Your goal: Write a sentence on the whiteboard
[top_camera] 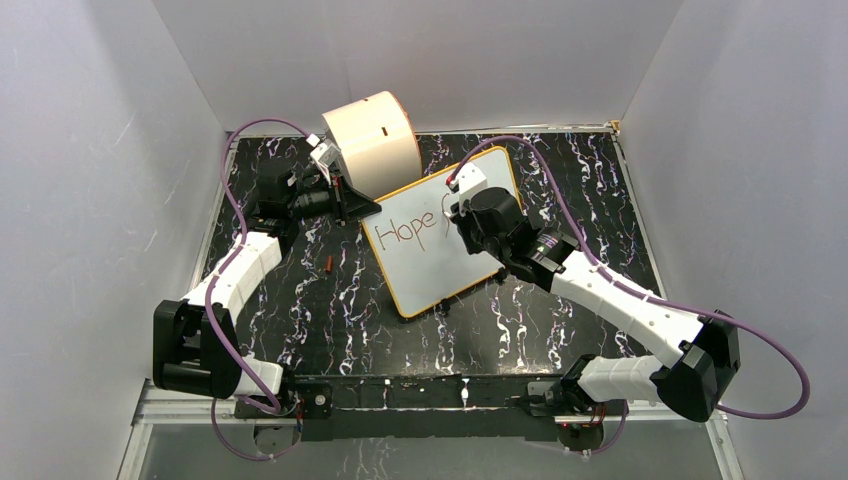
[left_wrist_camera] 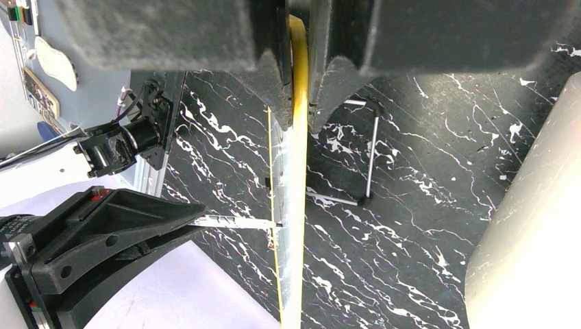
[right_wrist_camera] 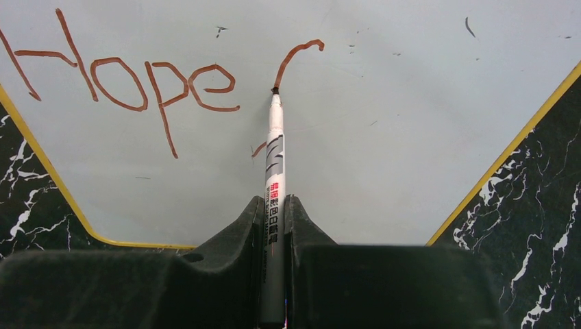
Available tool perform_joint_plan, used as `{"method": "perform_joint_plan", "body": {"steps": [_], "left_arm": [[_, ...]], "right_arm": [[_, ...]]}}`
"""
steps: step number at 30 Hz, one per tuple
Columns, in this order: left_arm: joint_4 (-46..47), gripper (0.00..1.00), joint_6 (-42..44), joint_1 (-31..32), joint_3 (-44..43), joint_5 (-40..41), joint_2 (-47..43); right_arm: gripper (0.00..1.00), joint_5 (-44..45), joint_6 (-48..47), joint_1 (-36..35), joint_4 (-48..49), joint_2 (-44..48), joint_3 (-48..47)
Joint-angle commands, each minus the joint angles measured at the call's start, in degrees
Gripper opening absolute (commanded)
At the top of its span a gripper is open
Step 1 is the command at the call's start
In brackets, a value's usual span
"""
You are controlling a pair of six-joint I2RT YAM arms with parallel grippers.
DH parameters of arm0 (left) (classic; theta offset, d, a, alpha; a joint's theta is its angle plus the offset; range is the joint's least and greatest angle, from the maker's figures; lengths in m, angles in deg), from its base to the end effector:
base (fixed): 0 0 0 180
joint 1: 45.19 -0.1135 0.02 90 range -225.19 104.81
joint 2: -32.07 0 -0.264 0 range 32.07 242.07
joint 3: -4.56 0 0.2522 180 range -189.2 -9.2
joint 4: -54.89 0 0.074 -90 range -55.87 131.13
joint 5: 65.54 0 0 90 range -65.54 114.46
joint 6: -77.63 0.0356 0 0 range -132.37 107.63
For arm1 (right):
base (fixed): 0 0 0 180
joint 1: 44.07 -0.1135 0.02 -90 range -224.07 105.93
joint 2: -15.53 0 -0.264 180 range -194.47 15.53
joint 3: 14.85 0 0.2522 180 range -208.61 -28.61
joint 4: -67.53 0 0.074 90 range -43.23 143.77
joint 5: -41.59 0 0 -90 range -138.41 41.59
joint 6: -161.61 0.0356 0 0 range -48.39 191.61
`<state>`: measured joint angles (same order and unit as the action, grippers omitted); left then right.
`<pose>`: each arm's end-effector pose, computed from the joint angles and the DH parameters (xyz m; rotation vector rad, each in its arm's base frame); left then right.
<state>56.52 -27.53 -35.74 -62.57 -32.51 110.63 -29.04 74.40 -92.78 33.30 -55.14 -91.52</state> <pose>0.2978 -0.0798 0.3064 0.6682 1.6790 -1.1663 0.1925 0.2013 0.3381 -0.6009 1.9496 0.2154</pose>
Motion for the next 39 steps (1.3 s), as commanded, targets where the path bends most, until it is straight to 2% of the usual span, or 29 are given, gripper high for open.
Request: {"method": "perform_joint_plan", "body": {"steps": [1,21,39], "left_arm": [[-4.0,0.00,3.7,1.8,0.1,0.3,1.8],[-4.0,0.00,3.6,1.8,0.1,0.5,2.1],[-4.1,0.00,3.7,1.8,0.0,0.3,2.2]], "right_arm": [[0.00,3.9,0.0,0.6,2.2,-0.5,-0.8],[0.00,2.9,0.0,1.7,2.4,2.7,-0.2],[0.00,-1.3,-0.2,2.3,2.9,0.4,-0.2]]}}
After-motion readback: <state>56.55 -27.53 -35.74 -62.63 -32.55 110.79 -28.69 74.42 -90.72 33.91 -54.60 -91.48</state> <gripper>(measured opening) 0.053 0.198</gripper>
